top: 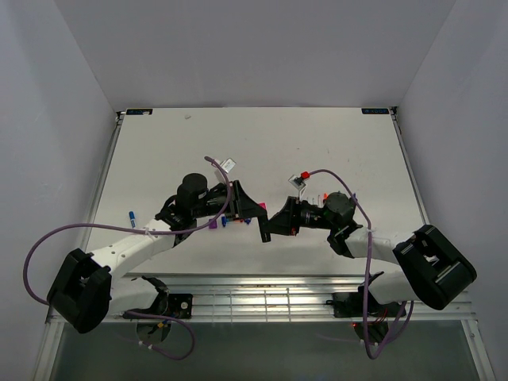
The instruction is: Open the pen caps
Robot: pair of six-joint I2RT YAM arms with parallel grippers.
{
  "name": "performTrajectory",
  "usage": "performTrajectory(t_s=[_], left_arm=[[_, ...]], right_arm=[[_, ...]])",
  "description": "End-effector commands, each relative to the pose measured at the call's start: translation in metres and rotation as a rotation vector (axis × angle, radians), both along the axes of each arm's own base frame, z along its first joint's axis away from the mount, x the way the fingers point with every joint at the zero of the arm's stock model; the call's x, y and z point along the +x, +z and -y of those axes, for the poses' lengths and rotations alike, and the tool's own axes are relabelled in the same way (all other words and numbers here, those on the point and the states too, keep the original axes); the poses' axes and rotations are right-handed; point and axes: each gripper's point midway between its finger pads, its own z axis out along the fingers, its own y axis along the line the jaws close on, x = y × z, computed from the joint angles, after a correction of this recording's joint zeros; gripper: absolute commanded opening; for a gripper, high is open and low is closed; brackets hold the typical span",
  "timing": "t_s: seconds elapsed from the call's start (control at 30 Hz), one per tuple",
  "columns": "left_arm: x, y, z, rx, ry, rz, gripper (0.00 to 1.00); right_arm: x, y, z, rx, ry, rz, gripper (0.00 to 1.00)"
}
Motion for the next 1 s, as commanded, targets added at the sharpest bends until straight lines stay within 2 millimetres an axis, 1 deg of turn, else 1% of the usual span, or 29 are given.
performTrajectory(t_s=[0.0,0.23,0.33,0.37,0.4,0.43,0.47,0.5,0.53,0.57,0.6,0.63,0.7,0.73,0.77,0.83,0.9,0.97], left_arm=[[0.000,0.022,0.002,-0.056,-0.005,0.060,0.39],[0.005,0.022,0.000,-0.058,0.032,0.067,0.32],[0.012,0.024,-0.004,-0.063,0.098,0.067,0.18],[0.014,0.024,-0.006,-0.064,0.121,0.062,0.11],[0.019,0.025,-0.010,-0.068,0.171,0.053,0.00],[0.022,0.024,-0.013,-0.069,0.199,0.043,0.00],[0.024,0.022,-0.016,-0.067,0.231,0.025,0.00],[0.031,0.019,-0.022,-0.064,0.296,0.010,0.00],[0.034,0.018,-0.025,-0.069,0.336,-0.032,0.00],[0.036,0.008,-0.029,-0.041,0.371,-0.075,0.00],[0.043,0.007,-0.035,-0.031,0.432,-0.089,0.00],[0.045,0.005,-0.037,-0.030,0.458,-0.124,0.00],[0.047,-0.003,-0.042,-0.007,0.499,-0.166,0.00],[0.051,-0.002,-0.045,-0.005,0.531,-0.174,0.00],[0.052,-0.005,-0.046,0.000,0.546,-0.195,0.00],[0.053,0.002,-0.047,-0.027,0.554,-0.183,0.00],[0.055,0.003,-0.047,-0.023,0.557,-0.178,0.00],[0.057,0.000,-0.047,0.009,0.560,-0.181,0.00]], right_arm=[[-0.002,0.002,0.000,0.006,0.005,0.009,0.08],[-0.006,-0.004,0.001,0.001,0.019,-0.007,0.08],[-0.006,-0.011,0.001,-0.023,0.009,-0.021,0.08],[-0.005,-0.015,0.001,-0.039,0.005,-0.003,0.08],[-0.005,-0.025,0.001,-0.086,-0.001,-0.032,0.08],[-0.005,-0.028,0.001,-0.109,-0.012,-0.020,0.08],[0.002,-0.036,-0.001,-0.154,-0.052,0.038,0.08],[0.005,-0.044,-0.001,-0.207,-0.081,0.060,0.08],[0.016,-0.060,0.000,-0.344,-0.185,0.054,0.08],[0.023,-0.069,0.003,-0.435,-0.248,0.102,0.08],[0.030,-0.076,0.008,-0.530,-0.296,0.187,0.08],[0.040,-0.083,0.018,-0.664,-0.411,0.233,0.08],[0.049,-0.089,0.031,-0.785,-0.509,0.290,0.08],[0.058,-0.085,0.038,-0.838,-0.589,0.328,0.08],[0.057,-0.091,0.046,-0.893,-0.600,0.339,0.08],[0.059,-0.091,0.049,-0.914,-0.617,0.360,0.08],[0.058,-0.094,0.049,-0.917,-0.614,0.360,0.08],[0.057,-0.093,0.044,-0.911,-0.588,0.363,0.08]])
